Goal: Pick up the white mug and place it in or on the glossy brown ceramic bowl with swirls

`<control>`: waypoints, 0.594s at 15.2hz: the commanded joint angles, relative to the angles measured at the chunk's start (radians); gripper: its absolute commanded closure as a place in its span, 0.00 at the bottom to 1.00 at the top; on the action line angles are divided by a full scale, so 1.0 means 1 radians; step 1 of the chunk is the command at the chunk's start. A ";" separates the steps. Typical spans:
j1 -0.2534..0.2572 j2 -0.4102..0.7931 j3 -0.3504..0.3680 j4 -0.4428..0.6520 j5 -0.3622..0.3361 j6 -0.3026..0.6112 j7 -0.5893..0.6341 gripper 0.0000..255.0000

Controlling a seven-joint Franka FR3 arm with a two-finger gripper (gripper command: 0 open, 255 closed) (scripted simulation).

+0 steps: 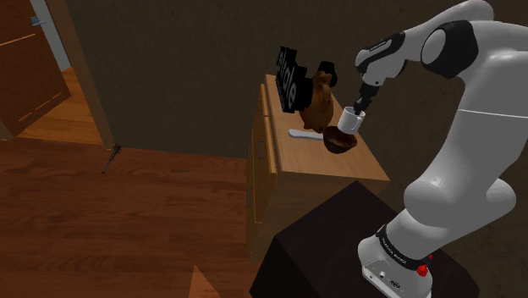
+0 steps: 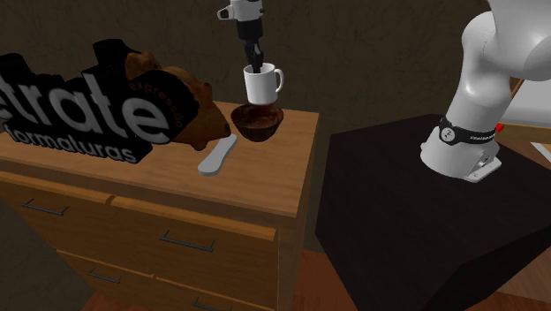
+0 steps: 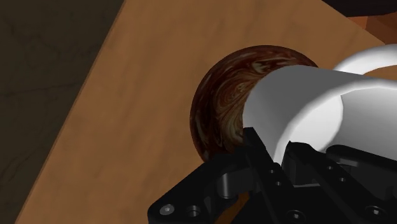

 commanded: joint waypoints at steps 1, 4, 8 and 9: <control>-0.001 0.011 0.002 -0.014 0.005 0.025 -0.003 1.00; -0.004 0.032 0.007 -0.027 0.013 0.058 -0.007 1.00; -0.009 0.061 0.013 -0.041 0.025 0.100 -0.013 1.00; -0.010 0.066 0.014 -0.043 0.027 0.107 -0.014 1.00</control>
